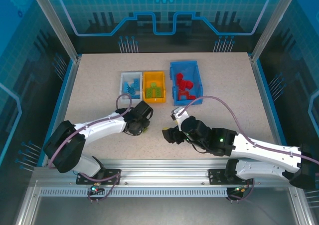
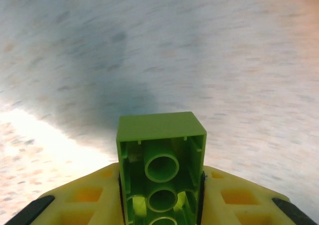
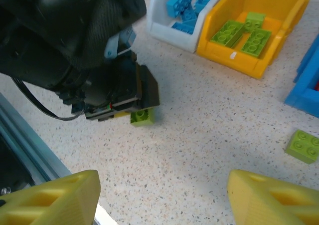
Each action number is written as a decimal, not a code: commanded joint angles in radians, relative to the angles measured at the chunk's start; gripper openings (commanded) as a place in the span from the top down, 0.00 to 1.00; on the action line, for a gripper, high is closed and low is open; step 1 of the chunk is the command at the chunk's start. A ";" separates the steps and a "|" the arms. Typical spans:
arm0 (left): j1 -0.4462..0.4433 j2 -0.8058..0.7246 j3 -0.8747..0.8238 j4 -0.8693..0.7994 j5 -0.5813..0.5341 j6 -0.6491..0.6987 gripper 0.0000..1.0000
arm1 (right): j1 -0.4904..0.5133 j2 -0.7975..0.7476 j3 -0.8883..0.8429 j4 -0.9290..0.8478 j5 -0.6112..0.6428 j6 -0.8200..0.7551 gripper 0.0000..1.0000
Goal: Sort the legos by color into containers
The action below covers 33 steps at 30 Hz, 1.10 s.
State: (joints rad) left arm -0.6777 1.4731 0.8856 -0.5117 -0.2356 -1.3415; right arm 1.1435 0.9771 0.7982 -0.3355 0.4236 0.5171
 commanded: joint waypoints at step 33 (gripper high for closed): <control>0.278 0.518 0.878 -0.058 0.289 0.655 0.43 | -0.319 -0.086 -0.031 -0.039 -0.120 0.155 0.29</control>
State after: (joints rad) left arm -0.3992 2.1441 1.7954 -0.5781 0.0257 -0.6785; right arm 0.8368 0.9035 0.7628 -0.3183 0.2569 0.6380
